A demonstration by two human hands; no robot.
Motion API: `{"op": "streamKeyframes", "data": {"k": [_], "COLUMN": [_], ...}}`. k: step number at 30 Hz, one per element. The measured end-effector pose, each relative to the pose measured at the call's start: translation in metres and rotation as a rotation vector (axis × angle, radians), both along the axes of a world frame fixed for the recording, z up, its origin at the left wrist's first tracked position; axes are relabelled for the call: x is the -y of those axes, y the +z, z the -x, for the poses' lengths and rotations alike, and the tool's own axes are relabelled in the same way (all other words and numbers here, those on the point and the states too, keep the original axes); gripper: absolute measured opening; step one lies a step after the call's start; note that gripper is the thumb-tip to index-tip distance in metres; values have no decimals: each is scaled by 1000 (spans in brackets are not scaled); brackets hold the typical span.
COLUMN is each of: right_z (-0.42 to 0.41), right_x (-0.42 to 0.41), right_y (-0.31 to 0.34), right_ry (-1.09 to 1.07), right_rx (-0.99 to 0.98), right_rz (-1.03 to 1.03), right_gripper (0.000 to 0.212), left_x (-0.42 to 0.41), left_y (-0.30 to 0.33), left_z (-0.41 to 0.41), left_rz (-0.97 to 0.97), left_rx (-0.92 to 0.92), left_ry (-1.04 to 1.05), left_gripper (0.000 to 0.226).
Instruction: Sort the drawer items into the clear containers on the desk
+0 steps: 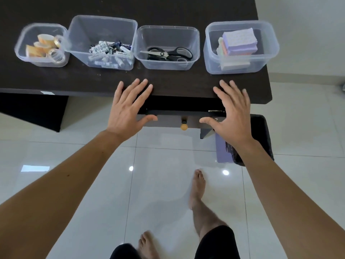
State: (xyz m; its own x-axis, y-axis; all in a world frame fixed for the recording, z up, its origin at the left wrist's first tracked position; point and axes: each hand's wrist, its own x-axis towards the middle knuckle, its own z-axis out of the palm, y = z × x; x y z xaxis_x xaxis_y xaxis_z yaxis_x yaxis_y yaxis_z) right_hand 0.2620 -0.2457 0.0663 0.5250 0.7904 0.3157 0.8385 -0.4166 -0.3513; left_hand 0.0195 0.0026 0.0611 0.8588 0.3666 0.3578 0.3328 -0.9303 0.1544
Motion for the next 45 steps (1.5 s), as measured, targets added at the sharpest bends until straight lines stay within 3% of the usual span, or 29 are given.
{"op": "streamKeyframes", "data": {"k": [10,17,22,28,34,45], "right_z": [1,5,14,13,17,13], "right_x": [-31,-50,-51,-34,-34,-25], "right_y": [-23,-24,-17,7,11,40], "right_ry": [-196,-366,-368,-252,-266,-152], "right_rx": [118,159,108,-15,-68,-61], "right_rz": [-313,-257,-188,-77,-114,102], "right_gripper": [57,45,42,53,38,36], "left_x": [-4,4,12,14,19,21], "left_y": [-19,-19,-17,-5,15,52], "left_z": [-29,-54,-55,-40,-42,-44], "left_rz": [-80,-190,-146,-96,33,190], "left_rx": [249,313,283,169,178,30], "left_ry": [185,390,397,306,344,329], "left_gripper": [44,9,14,67,48,23]}}
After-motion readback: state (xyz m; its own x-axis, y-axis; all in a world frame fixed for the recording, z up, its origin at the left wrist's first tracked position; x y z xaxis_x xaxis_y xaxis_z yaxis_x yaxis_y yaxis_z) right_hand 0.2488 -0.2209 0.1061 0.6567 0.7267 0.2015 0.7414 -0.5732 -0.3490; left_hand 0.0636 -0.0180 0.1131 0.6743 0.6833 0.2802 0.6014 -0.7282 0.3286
